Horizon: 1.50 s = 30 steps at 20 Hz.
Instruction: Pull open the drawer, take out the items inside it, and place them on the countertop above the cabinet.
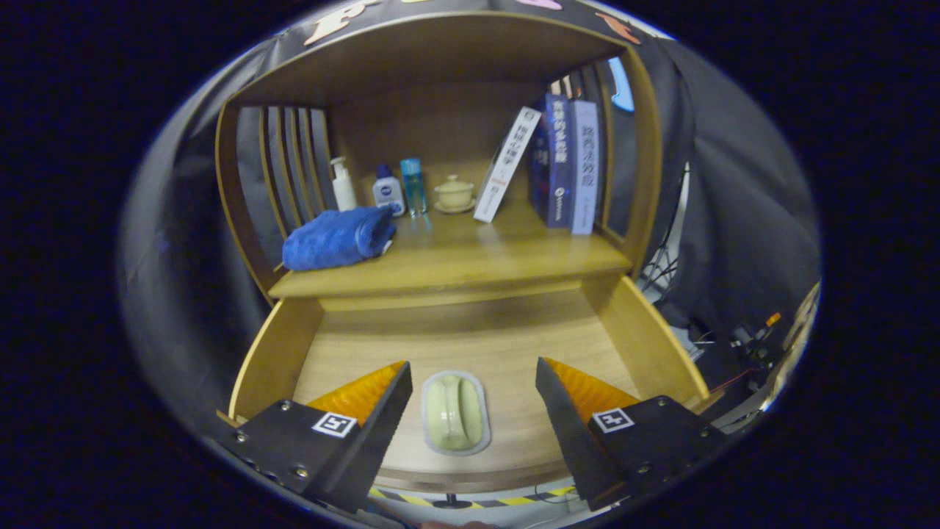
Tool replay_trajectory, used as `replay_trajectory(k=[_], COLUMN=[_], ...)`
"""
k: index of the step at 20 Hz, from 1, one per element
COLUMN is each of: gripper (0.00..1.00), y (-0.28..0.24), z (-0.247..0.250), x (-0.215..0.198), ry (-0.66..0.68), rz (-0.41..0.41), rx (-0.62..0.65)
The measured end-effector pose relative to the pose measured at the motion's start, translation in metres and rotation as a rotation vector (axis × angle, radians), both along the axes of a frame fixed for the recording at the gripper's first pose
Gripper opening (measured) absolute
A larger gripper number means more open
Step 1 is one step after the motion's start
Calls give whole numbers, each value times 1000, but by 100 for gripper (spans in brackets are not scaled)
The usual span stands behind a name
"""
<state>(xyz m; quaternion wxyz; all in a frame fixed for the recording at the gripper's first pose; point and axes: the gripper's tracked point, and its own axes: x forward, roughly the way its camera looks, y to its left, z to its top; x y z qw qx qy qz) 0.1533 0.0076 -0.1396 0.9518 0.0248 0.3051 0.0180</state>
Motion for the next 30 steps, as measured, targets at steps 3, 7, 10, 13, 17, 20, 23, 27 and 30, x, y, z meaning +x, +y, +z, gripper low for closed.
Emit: replay_trajectory(k=[3, 7, 10, 13, 17, 20, 23, 27, 30], gripper=[93, 78, 68, 42, 11, 11, 11, 10, 10], y=[-3, -1, 16, 15, 28, 30, 23, 10, 2], z=[-33, -68, -88, -93, -78, -62, -33, 26, 65], x=[-6, -4, -13, -8, -11, -14, -13, 1, 5], ry=[89, 197, 270, 203, 93, 22, -64, -210, -266], rz=[-6, -36, -14, -1, 66, 60, -2, -46, -31], rx=[-33, -38, 46, 26, 59, 83, 146, 178, 152])
